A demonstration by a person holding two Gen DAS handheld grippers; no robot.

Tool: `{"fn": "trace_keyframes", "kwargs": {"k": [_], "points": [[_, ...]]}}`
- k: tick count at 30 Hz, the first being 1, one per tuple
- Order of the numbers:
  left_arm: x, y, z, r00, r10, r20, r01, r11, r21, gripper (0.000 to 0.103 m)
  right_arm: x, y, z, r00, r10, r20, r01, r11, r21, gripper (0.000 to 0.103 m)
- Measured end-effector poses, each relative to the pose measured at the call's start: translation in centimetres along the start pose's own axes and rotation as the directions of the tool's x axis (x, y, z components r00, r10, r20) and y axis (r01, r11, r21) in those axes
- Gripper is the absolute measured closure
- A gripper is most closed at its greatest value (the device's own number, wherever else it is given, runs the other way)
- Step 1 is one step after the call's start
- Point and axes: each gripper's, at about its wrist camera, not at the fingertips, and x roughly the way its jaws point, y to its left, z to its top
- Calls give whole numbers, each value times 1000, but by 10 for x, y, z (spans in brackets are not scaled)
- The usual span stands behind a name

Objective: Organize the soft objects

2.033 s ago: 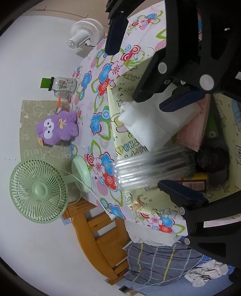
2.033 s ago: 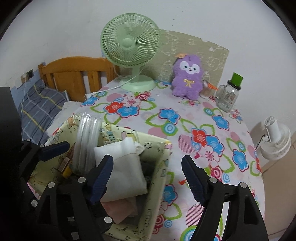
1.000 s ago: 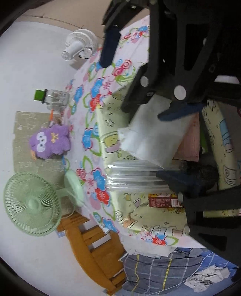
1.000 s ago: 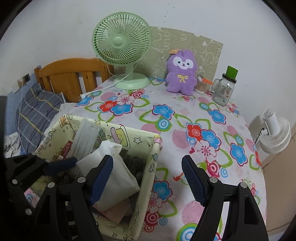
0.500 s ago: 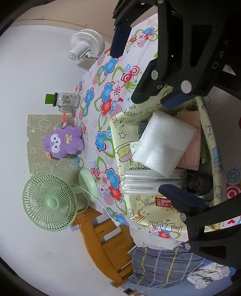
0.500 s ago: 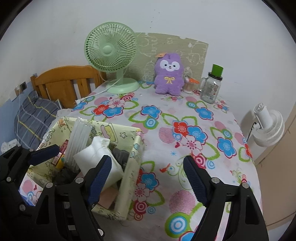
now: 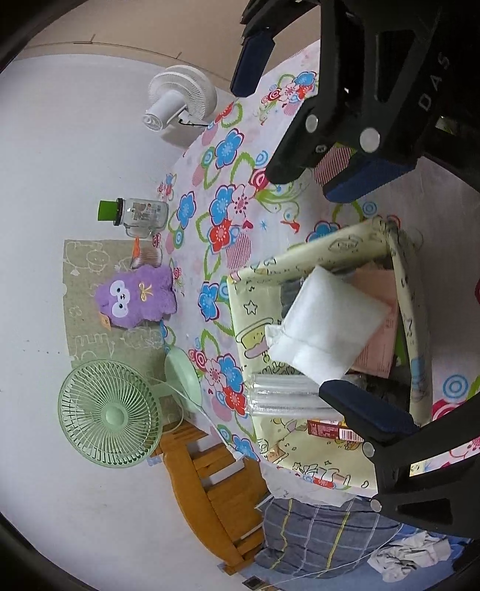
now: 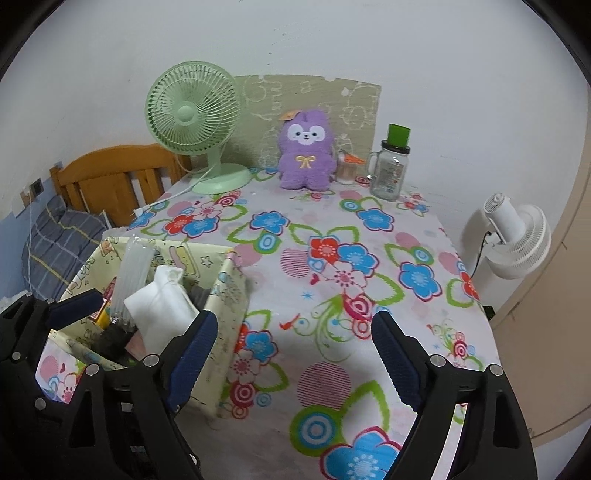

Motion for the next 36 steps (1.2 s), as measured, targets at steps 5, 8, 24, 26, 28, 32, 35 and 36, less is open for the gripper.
{"fn": "trace_keyframes", "kwargs": {"k": [5, 8, 24, 26, 28, 32, 35, 36], "points": [[-4, -9, 0, 1000, 3, 10, -3, 1000, -11, 3, -9, -16, -4, 1000, -10, 16, 10, 1000, 17, 13], [-8, -14, 0, 1000, 8, 20, -7, 1000, -19, 2, -15, -25, -7, 999, -17, 27, 16, 999, 32, 12], [-38, -36, 0, 995, 43, 92, -40, 999, -32, 0, -55, -67, -21, 993, -64, 102, 54, 994, 97, 9], [-42, -37, -1, 994, 48, 101, -45, 998, -36, 0, -60, -71, -22, 991, -69, 113, 57, 993, 105, 9], [-47, -37, -1, 992, 54, 113, -50, 998, -40, 0, -65, -74, -23, 989, -74, 126, 60, 992, 114, 8], [-57, -37, -1, 988, 63, 139, -57, 997, -48, 0, -74, -80, -26, 985, -87, 149, 68, 989, 130, 6], [-63, -37, -1, 985, 71, 160, -63, 997, -53, 0, -80, -83, -28, 982, -93, 165, 70, 987, 143, 5], [-65, -37, -1, 983, 72, 167, -64, 996, -56, 0, -82, -83, -28, 981, -95, 169, 70, 986, 149, 5]]}}
